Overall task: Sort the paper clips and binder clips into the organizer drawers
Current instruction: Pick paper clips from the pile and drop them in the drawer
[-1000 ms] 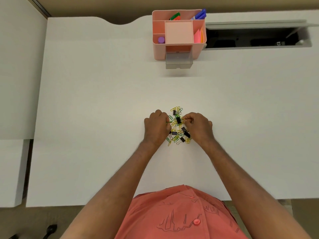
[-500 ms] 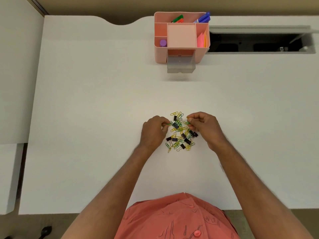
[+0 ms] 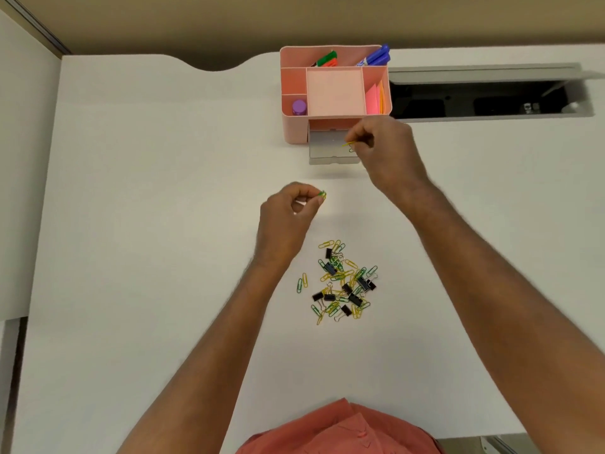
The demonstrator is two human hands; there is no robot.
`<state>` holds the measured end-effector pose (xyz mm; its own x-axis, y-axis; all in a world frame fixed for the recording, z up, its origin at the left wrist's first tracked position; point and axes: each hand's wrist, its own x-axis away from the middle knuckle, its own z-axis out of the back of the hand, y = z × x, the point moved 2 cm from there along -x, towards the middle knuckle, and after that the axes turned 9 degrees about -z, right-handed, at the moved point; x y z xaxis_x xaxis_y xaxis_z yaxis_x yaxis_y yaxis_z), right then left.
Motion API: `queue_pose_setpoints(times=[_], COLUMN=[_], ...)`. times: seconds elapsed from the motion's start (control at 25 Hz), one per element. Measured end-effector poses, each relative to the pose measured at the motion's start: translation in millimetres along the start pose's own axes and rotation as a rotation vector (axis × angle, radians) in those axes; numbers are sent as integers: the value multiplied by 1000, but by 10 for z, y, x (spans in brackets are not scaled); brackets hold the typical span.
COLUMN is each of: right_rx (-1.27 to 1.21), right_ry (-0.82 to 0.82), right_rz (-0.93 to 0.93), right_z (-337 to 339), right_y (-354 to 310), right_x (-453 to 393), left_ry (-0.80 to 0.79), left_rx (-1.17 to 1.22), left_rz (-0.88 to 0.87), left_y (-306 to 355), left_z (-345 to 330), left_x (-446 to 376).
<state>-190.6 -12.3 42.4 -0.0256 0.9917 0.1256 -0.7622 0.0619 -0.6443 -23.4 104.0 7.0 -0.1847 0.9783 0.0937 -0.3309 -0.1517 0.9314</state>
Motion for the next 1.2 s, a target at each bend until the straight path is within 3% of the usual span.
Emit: queue_pose_setpoints(times=[0.12, 0.24, 0.4, 0.56, 0.68, 0.92, 1.04, 1.2], right_rx=[229, 304, 275, 155, 52, -123, -78, 212], right_ry=[-57, -86, -83, 32, 100, 164, -12, -214], right_rz=[91, 123, 156, 161, 154, 39, -96, -115], right_z=[-176, -258, -196, -68, -25, -79, -278, -475], right_y=[29, 75, 69, 139, 273, 518, 763, 967], right_x=[-229, -311, -310, -133, 87, 737, 1056, 1455], left_ry=[48, 75, 35, -45, -74, 35, -24, -187], left_rx=[-83, -220, -465, -787, -891, -766, -622, -568], left_rz=[-69, -156, -268, -393, -455, -488, -377, -136], left_y=[167, 282, 333, 271, 222, 198, -66, -554], left_z=[7, -16, -119, -290, -386, -279, -236, -188], left_x=[-357, -686, -1024, -1259, -1325, -989, -427, 394])
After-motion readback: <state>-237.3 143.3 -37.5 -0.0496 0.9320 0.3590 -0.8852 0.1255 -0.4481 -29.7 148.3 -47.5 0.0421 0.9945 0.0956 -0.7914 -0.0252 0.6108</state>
